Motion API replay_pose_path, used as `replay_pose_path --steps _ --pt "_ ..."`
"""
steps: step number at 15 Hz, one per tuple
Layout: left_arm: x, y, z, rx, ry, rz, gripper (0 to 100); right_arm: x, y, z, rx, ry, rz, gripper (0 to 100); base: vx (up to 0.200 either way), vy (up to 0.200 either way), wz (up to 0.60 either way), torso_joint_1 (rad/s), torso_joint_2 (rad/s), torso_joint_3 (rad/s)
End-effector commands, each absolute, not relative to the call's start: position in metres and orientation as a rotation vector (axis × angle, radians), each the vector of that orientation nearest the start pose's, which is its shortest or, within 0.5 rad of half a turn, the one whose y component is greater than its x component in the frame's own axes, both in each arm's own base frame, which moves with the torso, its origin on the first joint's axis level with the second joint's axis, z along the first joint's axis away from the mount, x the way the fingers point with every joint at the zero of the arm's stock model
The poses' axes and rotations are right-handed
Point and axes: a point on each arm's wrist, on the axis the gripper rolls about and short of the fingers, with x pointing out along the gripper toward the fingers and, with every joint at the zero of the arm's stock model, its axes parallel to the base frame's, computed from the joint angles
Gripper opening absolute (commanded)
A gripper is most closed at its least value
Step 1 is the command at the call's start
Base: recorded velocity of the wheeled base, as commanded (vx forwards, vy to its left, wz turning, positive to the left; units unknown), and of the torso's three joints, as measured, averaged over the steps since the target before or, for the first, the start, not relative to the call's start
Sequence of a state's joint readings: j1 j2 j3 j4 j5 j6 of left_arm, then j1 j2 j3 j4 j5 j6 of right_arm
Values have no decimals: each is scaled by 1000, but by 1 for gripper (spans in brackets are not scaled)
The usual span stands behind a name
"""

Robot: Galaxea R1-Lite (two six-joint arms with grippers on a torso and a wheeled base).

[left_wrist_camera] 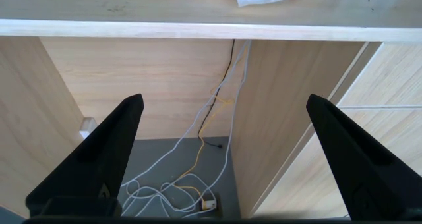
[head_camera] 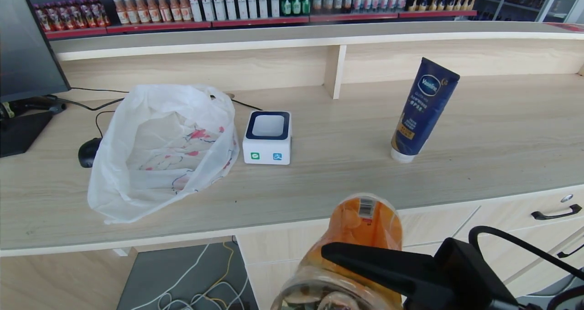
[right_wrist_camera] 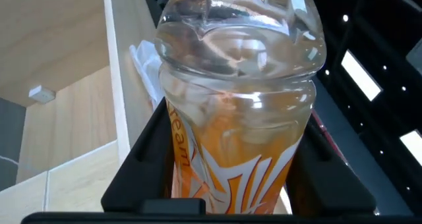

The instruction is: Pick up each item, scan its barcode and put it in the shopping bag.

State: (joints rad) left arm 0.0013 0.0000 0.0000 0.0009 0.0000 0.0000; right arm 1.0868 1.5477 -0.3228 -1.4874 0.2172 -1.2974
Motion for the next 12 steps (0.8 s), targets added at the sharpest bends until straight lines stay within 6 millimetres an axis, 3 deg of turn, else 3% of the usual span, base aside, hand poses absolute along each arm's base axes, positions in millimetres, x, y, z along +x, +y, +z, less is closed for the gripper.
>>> replay_pose_path --steps 1,4,6,12 --pt "-23 0 75 0 0 0 100 104 192 194 -992 -1047 867 0 0 0 0 0 0 0" --pt "-23 0 75 0 2 2 100 104 191 197 -1018 -1072 836 0 0 0 0 0 0 0" --pt "-23 0 75 0 2 2 100 107 194 219 -978 -1131 774 0 0 0 0 0 0 0" --pt "-23 0 75 0 2 0 100 101 189 219 -994 -1147 783 0 0 0 0 0 0 0"
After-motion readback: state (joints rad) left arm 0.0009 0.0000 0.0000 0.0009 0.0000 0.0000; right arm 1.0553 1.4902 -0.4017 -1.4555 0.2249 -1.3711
